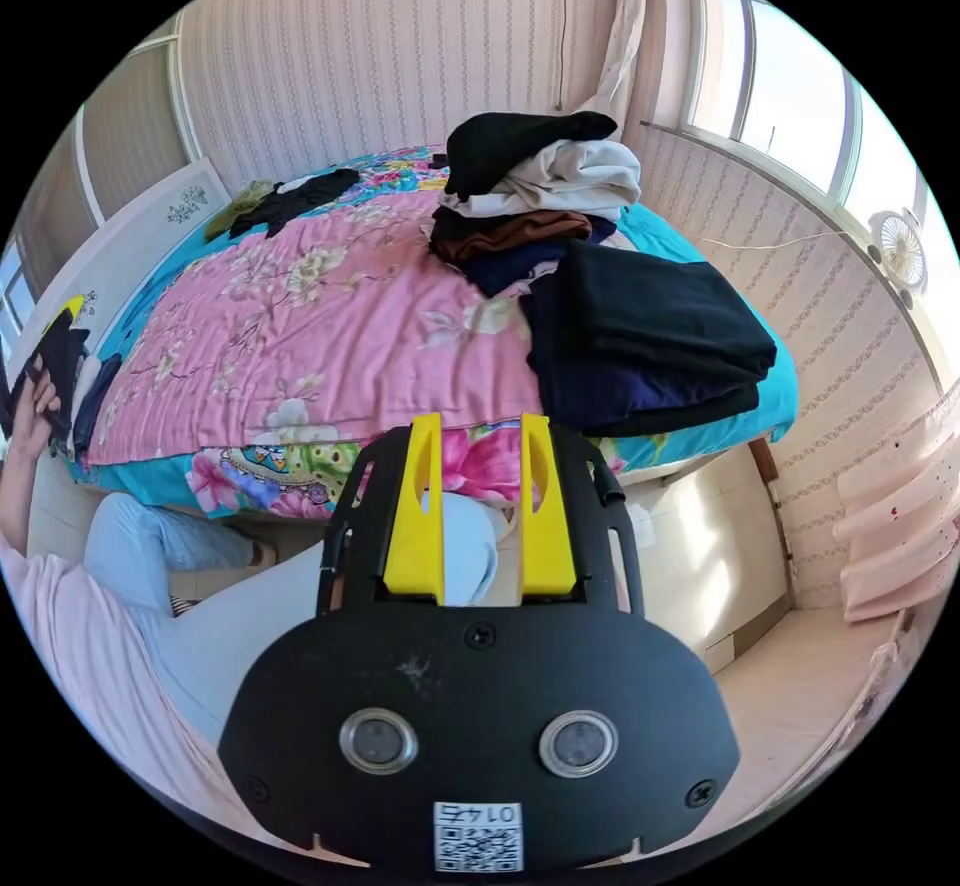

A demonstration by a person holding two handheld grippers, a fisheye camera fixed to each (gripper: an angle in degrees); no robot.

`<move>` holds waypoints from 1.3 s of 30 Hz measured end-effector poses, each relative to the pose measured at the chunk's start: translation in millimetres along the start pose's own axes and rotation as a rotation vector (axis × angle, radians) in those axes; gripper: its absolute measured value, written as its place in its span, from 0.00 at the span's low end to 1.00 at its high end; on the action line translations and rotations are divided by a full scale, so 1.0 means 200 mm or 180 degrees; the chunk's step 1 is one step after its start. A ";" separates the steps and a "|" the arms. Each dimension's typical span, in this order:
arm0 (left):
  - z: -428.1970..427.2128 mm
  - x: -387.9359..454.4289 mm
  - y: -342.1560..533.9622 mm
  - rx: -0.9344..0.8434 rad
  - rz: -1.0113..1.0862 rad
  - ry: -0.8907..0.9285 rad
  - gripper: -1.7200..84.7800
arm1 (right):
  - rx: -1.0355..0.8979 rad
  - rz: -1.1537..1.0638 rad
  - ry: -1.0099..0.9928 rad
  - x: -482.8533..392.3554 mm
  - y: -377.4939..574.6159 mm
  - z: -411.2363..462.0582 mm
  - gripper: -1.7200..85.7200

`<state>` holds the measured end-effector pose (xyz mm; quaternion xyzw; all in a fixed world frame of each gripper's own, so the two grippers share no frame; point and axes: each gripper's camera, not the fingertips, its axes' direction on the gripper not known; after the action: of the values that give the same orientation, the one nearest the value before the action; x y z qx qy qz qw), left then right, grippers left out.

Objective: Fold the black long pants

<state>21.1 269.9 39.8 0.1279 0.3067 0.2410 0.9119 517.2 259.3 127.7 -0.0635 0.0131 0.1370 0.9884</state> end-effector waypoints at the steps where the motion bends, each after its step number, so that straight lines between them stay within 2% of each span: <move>1: 0.16 0.09 -0.07 -0.0107 0.0037 0.0219 0.01 | 0.0054 -0.0038 0.0019 0.09 -0.02 0.01 0.15; 6: 0.77 0.44 -0.24 -0.0451 0.0188 0.0945 0.01 | 0.0065 -0.0080 0.0106 0.41 -0.14 0.10 0.15; 9: 1.11 0.65 -0.32 -0.0667 0.0376 0.1134 0.02 | 0.0127 -0.0017 0.0331 0.60 -0.18 0.15 0.17; 12: 1.44 0.87 -0.41 -0.0838 0.0571 0.1243 0.05 | -0.0139 0.0133 0.0382 0.83 -0.16 0.26 0.17; 17: 1.99 1.19 -0.54 -0.1358 0.0660 0.1469 0.09 | 0.0082 0.0002 0.0140 1.12 -0.03 0.15 0.09; 22: 2.43 1.41 -0.68 -0.1593 0.0530 0.1535 0.10 | 0.0509 0.0393 0.0230 1.50 0.11 -0.11 0.05; 30: 2.90 1.63 -0.79 -0.1901 0.0508 0.1482 0.12 | 0.0744 0.0837 -0.0209 1.94 0.34 -0.28 0.04; 32: 2.93 1.65 -0.82 -0.1938 0.0497 0.1535 0.08 | 0.0849 0.0808 -0.0372 1.99 0.36 -0.33 0.04; 33: 2.95 1.65 -0.84 -0.1955 0.0431 0.1603 0.03 | 0.0909 0.0784 -0.0410 2.01 0.37 -0.37 0.04; 39: 2.93 1.62 -0.92 -0.1806 0.0329 0.1852 0.01 | 0.1373 0.0581 -0.0355 2.04 0.40 -0.68 0.04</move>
<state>676.8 231.2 265.2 -0.1869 0.4663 0.3877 0.7729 887.7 427.7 -33.9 0.1581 -0.0068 0.2231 0.9619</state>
